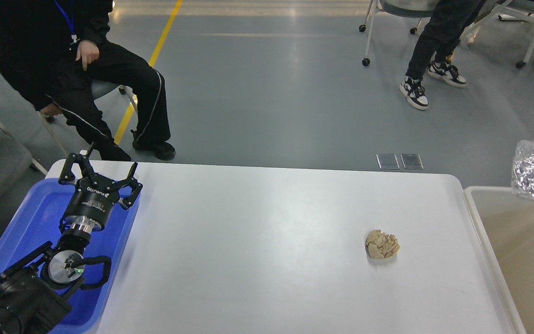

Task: Tidy desktop
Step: 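Lower the foil into the beige bin and open the right gripper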

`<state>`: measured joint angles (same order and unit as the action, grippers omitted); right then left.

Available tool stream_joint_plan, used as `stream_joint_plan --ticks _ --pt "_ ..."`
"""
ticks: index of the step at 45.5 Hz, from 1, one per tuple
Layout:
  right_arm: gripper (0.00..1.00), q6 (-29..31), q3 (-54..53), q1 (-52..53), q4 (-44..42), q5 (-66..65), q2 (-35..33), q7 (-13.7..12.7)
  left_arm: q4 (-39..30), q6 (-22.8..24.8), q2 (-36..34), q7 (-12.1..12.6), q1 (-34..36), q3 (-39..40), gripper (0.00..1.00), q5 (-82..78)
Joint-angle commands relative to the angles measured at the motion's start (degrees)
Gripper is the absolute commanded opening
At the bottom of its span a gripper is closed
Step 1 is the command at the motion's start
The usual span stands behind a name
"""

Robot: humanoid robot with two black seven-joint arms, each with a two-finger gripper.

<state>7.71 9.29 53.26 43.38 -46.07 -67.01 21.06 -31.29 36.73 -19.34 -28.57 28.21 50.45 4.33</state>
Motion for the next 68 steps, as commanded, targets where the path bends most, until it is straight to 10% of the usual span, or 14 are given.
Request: stream_joint_plan --ticks 1,25,34,68 --pt "0.0 0.38 -0.23 -10.1 -15.25 16.18 7.15 0.04 0.0 -0.08 0.0 0.0 0.0 0.0 1.0 -0.02" --pt "0.0 0.38 -0.5 -23.29 -37.75 40.44 25.08 -3.65 0.0 -0.08 0.0 0.0 0.0 0.0 1.0 -0.02" --pt "0.0 -0.59 -4.45 -25.66 -40.13 47.39 29.83 -7.7 0.0 -0.08 0.0 0.0 0.0 0.0 1.0 -0.02" --pt "0.0 -14.21 -10.96 -29.35 -42.42 47.83 43.98 -10.07 0.0 -0.08 0.0 0.0 0.0 0.0 1.0 -0.02"
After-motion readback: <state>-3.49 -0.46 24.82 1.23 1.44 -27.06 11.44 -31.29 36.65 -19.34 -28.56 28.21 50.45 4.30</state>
